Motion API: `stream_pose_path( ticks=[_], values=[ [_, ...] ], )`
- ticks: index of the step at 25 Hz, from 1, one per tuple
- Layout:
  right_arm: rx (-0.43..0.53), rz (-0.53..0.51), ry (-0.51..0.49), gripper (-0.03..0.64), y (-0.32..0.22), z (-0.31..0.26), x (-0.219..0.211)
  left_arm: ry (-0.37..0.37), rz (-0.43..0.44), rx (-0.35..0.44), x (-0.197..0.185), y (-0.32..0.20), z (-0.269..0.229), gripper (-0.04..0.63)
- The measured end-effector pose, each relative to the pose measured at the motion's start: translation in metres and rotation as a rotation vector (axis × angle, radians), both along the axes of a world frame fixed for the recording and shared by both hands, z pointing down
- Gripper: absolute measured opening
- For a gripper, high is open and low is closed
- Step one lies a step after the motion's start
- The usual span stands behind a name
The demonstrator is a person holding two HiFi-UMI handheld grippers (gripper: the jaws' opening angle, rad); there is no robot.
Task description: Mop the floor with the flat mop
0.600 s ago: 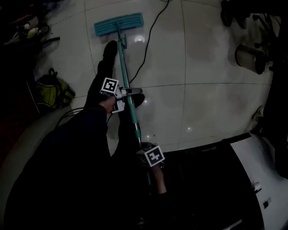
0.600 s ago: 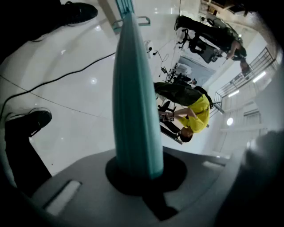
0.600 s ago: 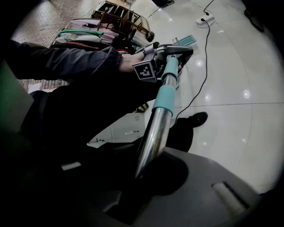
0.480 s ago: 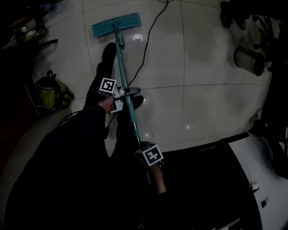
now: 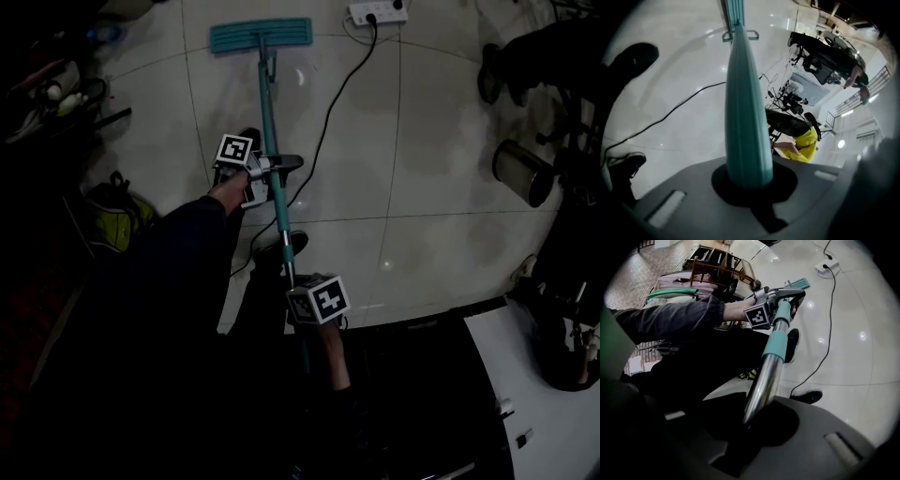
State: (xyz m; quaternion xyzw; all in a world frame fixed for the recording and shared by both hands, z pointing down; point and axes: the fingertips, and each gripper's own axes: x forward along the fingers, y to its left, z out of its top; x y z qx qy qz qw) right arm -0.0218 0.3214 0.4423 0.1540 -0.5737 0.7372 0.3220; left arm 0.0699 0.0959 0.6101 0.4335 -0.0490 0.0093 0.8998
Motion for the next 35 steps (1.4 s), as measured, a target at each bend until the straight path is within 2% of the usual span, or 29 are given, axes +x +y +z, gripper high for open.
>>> stream_pose_path(
  ticks=[6, 10, 14, 18, 21, 25, 29, 35],
  values=[
    [0.05, 0.029, 0.002, 0.081, -0.135, 0.032, -0.02, 0.0, -0.03, 0.062, -0.011, -0.141, 0.022, 0.002],
    [0.098, -0.01, 0.063, 0.083, -0.202, 0.064, -0.032, -0.008, -0.064, 0.109, -0.022, -0.218, 0.042, 0.002],
    [0.125, -0.04, 0.094, 0.081, -0.239, 0.086, -0.028, -0.018, -0.051, 0.155, -0.022, -0.261, 0.056, 0.003],
    [0.142, -0.045, 0.092, 0.083, -0.239, 0.087, -0.026, -0.017, -0.05, 0.19, -0.02, -0.266, 0.054, 0.003],
    [0.15, -0.045, 0.08, 0.086, -0.212, 0.073, -0.026, -0.012, -0.059, 0.197, -0.021, -0.242, 0.04, 0.003],
    [0.167, -0.071, 0.082, 0.086, -0.146, 0.05, -0.024, -0.001, -0.022, 0.206, -0.025, -0.176, 0.014, 0.003],
    [0.186, -0.11, 0.087, 0.086, -0.049, 0.027, -0.017, 0.017, 0.01, 0.219, -0.024, -0.078, -0.013, 0.005],
    [0.167, -0.143, 0.064, 0.086, 0.117, -0.001, -0.02, 0.025, -0.002, 0.191, -0.031, 0.095, -0.032, 0.005]
  ],
)
